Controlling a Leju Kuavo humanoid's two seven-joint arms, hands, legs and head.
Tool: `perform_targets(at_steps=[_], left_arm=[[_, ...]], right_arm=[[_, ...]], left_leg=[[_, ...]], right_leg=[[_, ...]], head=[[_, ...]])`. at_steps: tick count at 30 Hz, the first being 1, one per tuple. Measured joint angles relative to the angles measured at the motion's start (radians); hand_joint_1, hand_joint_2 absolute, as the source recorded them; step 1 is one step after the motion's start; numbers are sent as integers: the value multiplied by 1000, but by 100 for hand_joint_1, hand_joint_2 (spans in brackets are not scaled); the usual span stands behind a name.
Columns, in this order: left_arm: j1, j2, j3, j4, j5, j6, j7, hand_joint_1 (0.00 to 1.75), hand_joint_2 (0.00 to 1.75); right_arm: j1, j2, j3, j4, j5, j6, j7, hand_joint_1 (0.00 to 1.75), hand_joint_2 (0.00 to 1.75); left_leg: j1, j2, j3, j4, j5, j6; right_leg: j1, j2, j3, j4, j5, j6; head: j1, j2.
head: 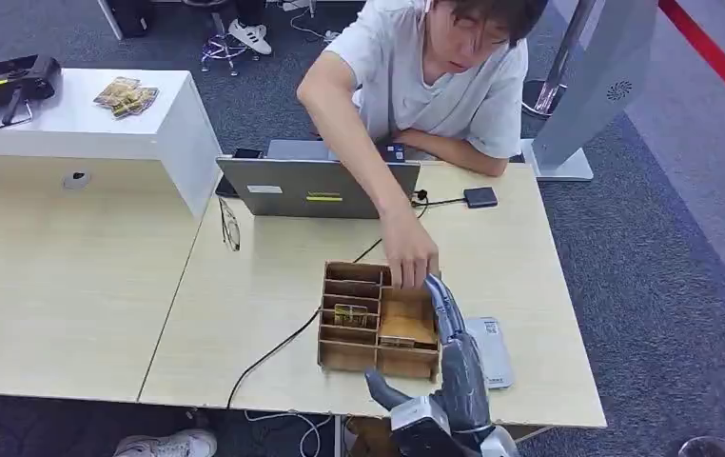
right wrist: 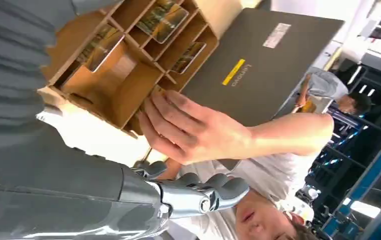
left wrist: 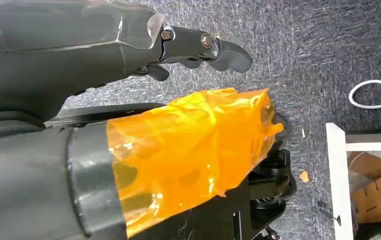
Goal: Pass the card to the sensor for recognition and then transmit it.
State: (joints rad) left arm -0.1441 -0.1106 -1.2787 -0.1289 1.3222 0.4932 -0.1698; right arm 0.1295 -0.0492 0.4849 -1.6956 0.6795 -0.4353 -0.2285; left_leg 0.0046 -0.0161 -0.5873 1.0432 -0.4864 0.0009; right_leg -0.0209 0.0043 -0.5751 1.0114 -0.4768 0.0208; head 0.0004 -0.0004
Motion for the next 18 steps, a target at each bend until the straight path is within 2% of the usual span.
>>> perform_targets(at_steps=[11,18], left_arm=[[0,0,0,0,-10,-3,1,0,0],[0,0,0,0,-11,-6,1,0,0]], right_arm=[[0,-45,48,44,127,-6,68,0,175],[-1,-66,64,59,141,-6,75,0,175]], left_leg=[[0,0,0,0,0,0],[0,0,0,0,0,0]], right_leg=[[0,0,0,0,0,0],[0,0,0,0,0,0]], head=[[0,0],[0,0]])
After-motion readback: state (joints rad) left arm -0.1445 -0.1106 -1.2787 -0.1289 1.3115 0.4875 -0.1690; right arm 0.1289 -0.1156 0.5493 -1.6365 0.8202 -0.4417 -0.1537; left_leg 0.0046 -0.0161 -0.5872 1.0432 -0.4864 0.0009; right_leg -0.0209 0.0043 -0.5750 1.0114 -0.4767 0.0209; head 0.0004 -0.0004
